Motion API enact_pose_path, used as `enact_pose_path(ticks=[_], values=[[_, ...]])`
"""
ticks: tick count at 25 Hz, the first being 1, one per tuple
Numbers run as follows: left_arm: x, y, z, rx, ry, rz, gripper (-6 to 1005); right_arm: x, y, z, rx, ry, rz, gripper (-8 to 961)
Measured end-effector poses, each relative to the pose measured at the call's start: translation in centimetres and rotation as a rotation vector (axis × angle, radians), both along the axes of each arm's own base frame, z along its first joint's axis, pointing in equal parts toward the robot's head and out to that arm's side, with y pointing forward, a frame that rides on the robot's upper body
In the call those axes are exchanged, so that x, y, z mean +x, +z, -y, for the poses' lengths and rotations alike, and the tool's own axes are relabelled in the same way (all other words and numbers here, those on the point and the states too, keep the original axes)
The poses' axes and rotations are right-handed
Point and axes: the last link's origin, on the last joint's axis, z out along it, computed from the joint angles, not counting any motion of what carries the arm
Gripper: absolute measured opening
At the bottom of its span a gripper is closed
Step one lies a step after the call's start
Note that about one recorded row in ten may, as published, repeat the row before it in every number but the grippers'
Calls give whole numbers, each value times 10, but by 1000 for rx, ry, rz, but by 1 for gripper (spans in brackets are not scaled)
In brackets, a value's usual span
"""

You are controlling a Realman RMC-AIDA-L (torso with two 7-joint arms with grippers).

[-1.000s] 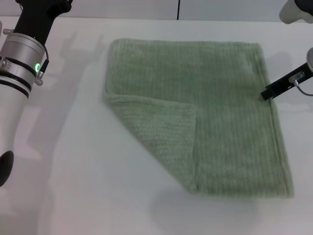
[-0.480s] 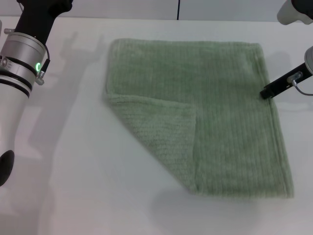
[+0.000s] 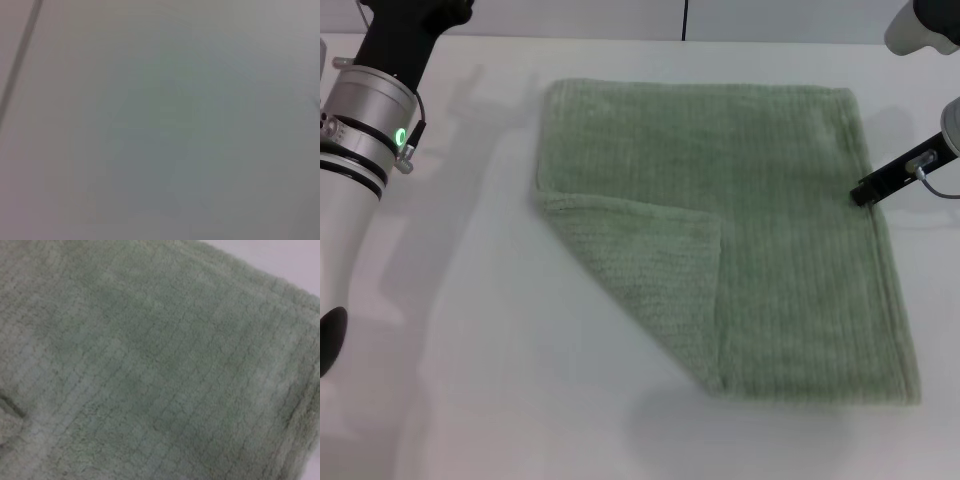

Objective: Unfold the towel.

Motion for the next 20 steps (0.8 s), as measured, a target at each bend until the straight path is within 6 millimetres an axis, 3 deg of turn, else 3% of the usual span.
enact_pose_path(ticks=[5, 6, 10, 13, 20], values=[[7, 0, -5, -102, -71, 18, 766, 1, 0, 0, -1, 3, 2, -2], [12, 5, -10, -219, -128, 64, 766, 1, 0, 0, -2, 4, 3, -2], [15, 8, -11, -263, -147, 81, 765, 3, -1, 1, -5, 0, 5, -2], [42, 15, -11, -470, -246, 39, 764, 2, -1, 0, -6, 4, 6, -1], [63, 11, -8, -634, -302, -73, 762, 1, -1, -1, -2, 8, 7, -1]])
